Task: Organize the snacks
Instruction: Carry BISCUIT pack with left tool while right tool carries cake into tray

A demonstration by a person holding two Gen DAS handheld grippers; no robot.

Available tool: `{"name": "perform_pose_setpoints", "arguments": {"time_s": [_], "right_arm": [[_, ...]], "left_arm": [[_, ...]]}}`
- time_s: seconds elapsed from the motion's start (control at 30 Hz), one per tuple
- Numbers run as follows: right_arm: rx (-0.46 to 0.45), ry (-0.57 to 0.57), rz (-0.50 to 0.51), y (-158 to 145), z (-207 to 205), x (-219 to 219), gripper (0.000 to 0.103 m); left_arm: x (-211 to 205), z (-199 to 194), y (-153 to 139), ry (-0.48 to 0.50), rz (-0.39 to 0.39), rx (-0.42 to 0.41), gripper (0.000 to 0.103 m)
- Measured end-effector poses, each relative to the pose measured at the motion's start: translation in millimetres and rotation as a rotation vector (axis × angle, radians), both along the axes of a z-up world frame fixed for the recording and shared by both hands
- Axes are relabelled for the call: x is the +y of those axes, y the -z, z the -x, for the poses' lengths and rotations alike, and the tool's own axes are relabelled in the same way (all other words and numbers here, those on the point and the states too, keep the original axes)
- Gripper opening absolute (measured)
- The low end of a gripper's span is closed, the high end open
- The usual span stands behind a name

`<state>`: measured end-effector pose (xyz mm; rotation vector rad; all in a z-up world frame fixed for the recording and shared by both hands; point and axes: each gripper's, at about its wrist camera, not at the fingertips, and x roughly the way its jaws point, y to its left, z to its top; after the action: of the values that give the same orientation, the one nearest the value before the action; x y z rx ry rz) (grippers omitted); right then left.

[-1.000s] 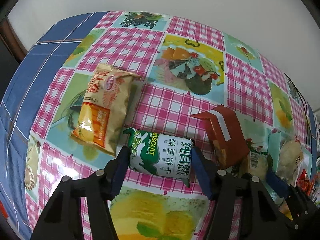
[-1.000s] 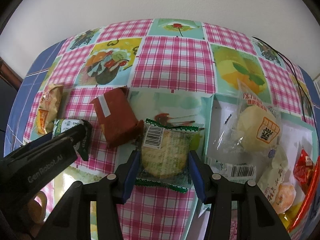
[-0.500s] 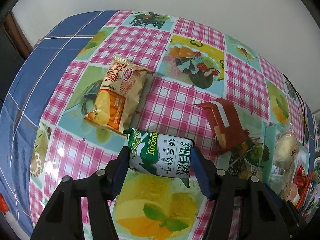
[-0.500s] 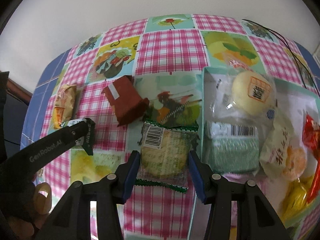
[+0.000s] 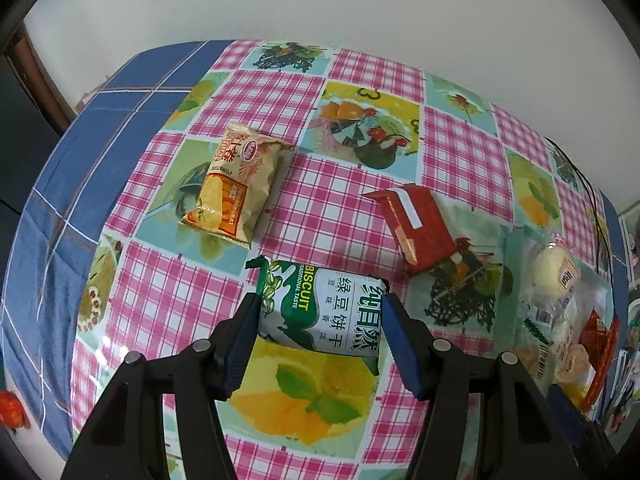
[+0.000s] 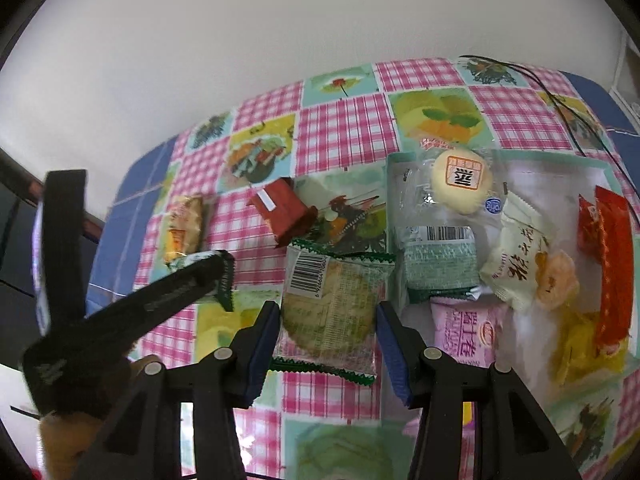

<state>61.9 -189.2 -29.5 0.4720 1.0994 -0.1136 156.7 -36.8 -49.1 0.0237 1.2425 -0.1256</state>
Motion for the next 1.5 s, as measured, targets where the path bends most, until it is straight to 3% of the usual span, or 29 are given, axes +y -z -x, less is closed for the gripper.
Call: {"name": "perform_pose_setpoints", "arguments": {"time_s": [0.3,0.67,0.93,1.23,1.5], "right_arm": [[-0.046,0.025,-0.067,-12,27,-15,0.052],[-0.046,0.089,-0.012,-13,39,-61,0.052],[-0.006,0.191,0.012,-1,49,-114,0.052],[0.015,0.274,-0.027,12,61,-154,0.052],[0.025,0.317,-0.039,16,72,-174,0.052]], "left_arm": [[-26,19,-15,0.029,-0.044,-0.040,0.063],[-65,34,-34,0.064,-0.044,-0.082,0.063],[-113,53,-32,0.170,-0.024,-0.064,0.063],[-169,80,-31,0.313,-0.040,-0.071,0.063],[-188,88,-26,0.355,-0.037,-0.063,0.063]]}}
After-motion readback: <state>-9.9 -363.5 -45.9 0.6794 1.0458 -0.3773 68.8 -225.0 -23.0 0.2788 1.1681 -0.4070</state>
